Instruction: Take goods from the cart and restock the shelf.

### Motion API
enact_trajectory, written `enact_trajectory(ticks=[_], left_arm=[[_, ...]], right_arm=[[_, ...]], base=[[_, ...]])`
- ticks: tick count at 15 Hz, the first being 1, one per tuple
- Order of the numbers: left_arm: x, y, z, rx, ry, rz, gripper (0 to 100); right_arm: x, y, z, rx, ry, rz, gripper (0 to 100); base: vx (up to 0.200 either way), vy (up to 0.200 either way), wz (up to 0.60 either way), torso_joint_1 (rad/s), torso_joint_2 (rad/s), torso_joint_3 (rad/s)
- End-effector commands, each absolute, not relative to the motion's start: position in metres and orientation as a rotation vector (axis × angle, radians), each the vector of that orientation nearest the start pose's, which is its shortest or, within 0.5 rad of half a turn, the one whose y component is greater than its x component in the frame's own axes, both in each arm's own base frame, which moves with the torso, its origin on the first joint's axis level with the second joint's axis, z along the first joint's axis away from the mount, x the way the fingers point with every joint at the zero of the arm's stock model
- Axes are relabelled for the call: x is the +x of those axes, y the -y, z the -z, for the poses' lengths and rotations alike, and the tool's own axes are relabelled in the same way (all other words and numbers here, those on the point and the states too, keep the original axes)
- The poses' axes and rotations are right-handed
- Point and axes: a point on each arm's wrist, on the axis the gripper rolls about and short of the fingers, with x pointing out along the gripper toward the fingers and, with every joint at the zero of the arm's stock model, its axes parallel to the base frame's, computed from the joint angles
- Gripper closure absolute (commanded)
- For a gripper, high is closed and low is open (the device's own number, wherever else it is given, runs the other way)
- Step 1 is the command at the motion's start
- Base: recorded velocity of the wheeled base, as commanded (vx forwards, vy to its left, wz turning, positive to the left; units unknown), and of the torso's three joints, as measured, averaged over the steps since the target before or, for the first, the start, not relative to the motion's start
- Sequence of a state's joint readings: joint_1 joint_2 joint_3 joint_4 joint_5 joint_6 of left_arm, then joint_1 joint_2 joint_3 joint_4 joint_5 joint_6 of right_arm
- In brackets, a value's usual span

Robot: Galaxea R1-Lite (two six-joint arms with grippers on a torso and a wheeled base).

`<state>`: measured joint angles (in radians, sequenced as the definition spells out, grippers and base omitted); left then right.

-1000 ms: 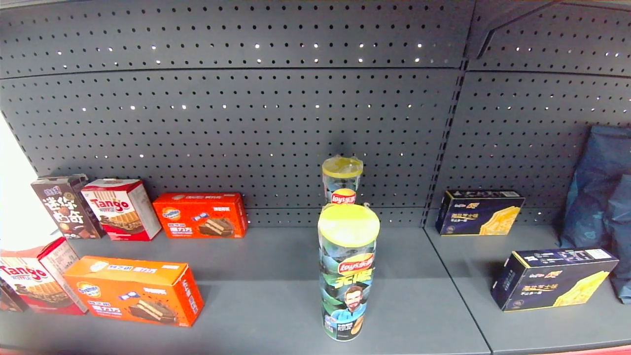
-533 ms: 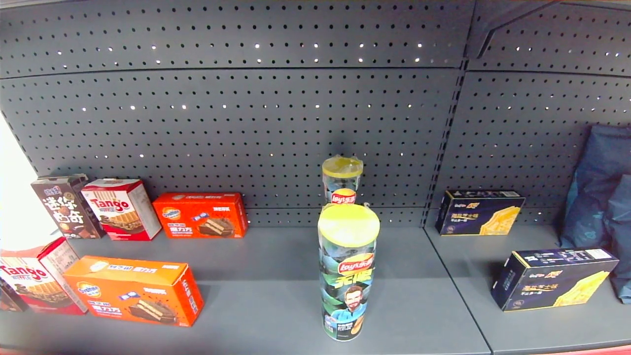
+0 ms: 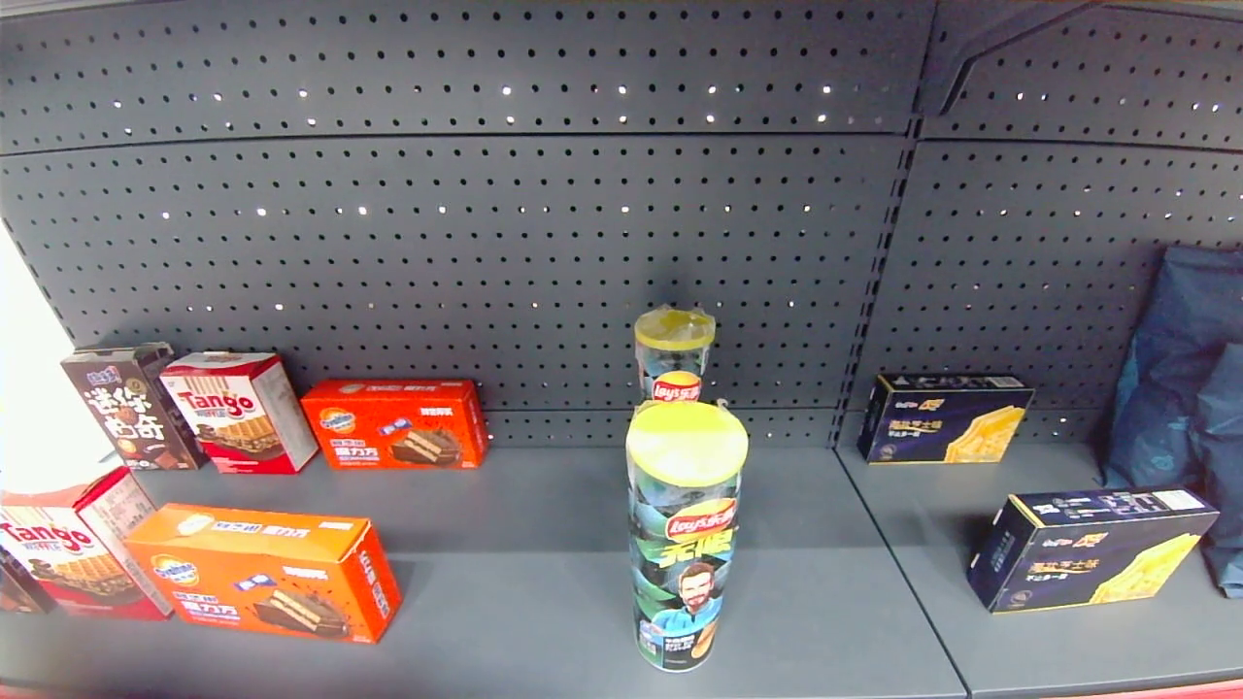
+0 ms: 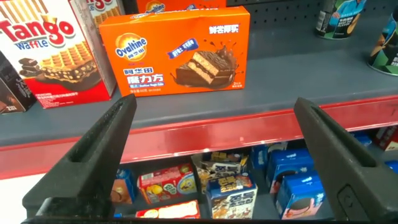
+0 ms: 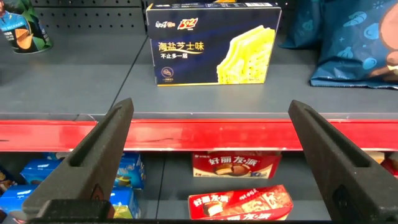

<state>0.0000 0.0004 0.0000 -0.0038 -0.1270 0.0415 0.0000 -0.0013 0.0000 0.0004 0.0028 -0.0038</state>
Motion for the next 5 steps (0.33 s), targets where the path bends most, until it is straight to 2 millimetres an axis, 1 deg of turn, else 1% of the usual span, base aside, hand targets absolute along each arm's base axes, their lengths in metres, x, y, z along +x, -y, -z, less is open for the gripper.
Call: enact_trajectory(ticks=[1, 5], left_arm=[[-0.023, 0.0029, -0.0758, 0.042, 0.006, 0.127, 0], [-0.023, 0.0029, -0.076, 0.042, 0.007, 0.127, 0]], right_arm=[[-0.0228, -0.0001, -0.0755, -0.005, 0.0, -0.003, 0], [-0.0228, 0.0, -0.0755, -0.002, 0.0, -0.005, 0]], base=[[0.0, 0.0, 0.0, 0.0, 0.0, 0.0], [0.0, 0.0, 0.0, 0.0, 0.0, 0.0]])
